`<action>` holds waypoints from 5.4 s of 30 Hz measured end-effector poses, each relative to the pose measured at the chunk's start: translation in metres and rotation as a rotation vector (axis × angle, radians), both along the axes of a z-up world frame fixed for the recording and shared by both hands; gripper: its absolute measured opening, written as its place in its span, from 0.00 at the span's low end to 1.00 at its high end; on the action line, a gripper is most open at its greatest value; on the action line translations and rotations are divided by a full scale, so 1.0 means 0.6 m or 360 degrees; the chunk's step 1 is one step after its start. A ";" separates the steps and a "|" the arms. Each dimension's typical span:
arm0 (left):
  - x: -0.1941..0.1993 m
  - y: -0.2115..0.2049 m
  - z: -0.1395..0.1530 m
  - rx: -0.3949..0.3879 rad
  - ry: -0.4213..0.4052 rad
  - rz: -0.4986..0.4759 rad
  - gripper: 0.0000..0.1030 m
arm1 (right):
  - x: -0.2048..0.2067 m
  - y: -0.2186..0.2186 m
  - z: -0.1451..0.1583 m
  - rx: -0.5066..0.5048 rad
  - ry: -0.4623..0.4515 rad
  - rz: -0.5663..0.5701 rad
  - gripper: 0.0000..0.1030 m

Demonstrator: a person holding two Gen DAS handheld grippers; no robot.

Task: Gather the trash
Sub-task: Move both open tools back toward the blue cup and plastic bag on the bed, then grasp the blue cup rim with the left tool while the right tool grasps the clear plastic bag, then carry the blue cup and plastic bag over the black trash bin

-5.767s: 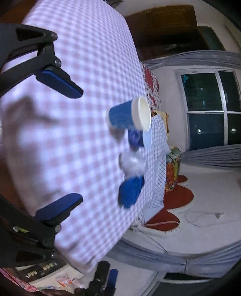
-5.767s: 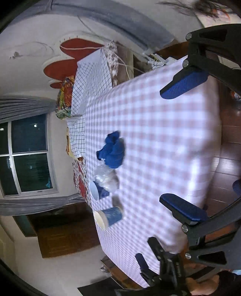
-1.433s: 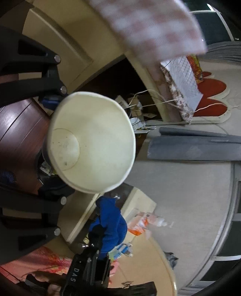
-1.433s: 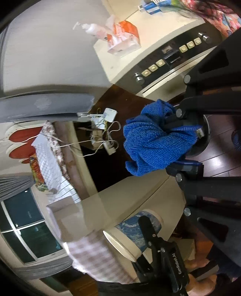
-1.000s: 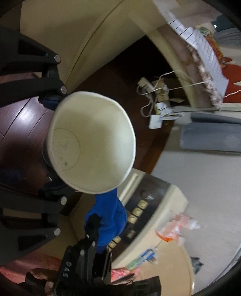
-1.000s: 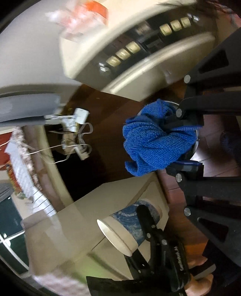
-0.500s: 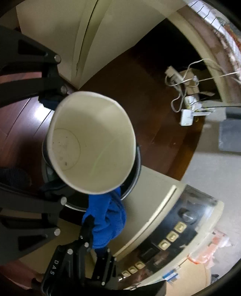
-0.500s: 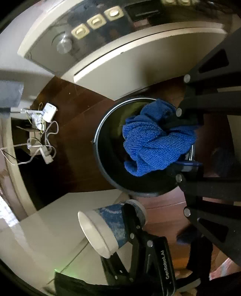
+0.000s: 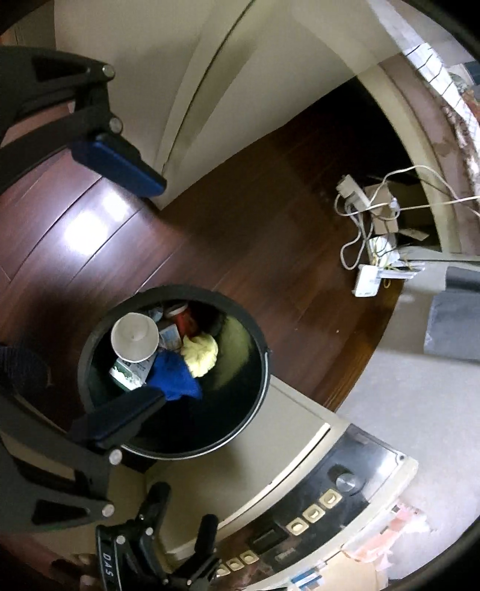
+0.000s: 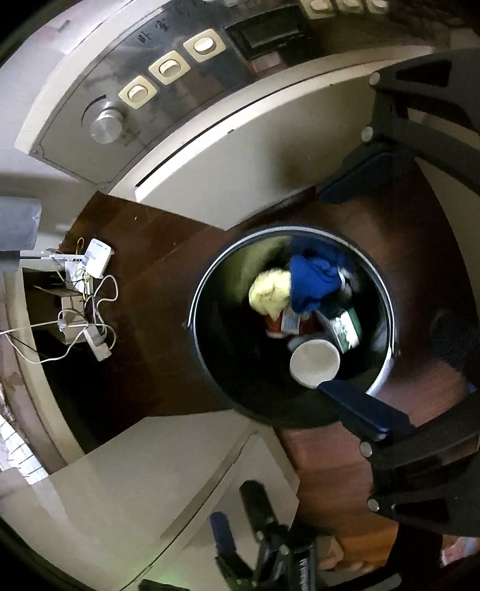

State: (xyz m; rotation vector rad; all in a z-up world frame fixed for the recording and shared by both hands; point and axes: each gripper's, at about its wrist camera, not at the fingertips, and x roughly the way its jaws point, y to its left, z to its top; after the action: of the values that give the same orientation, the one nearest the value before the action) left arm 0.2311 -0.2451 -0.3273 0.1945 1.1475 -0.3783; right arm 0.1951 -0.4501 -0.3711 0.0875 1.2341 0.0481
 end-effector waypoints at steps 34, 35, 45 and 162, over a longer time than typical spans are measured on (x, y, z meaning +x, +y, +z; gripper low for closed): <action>-0.145 0.185 0.343 -0.0079 -0.0546 0.0316 1.00 | -0.117 0.215 0.473 -0.0084 -0.0695 0.0138 0.99; -0.148 0.195 0.353 -0.0080 -0.0561 0.0334 1.00 | -0.119 0.223 0.484 -0.0086 -0.0709 0.0148 0.99; -0.184 0.257 0.433 -0.0080 -0.0692 0.0430 1.00 | -0.134 0.292 0.589 -0.0055 -0.0833 0.0237 0.99; -0.148 0.323 0.655 -0.0188 -0.1008 0.0352 0.75 | -0.121 0.335 0.791 0.0032 -0.0983 0.0329 0.38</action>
State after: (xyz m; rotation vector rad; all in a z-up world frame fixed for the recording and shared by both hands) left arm 0.1425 -0.0515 0.0656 0.0717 0.5122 -0.1646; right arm 0.1223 -0.2493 0.1037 -0.0377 0.6210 0.2490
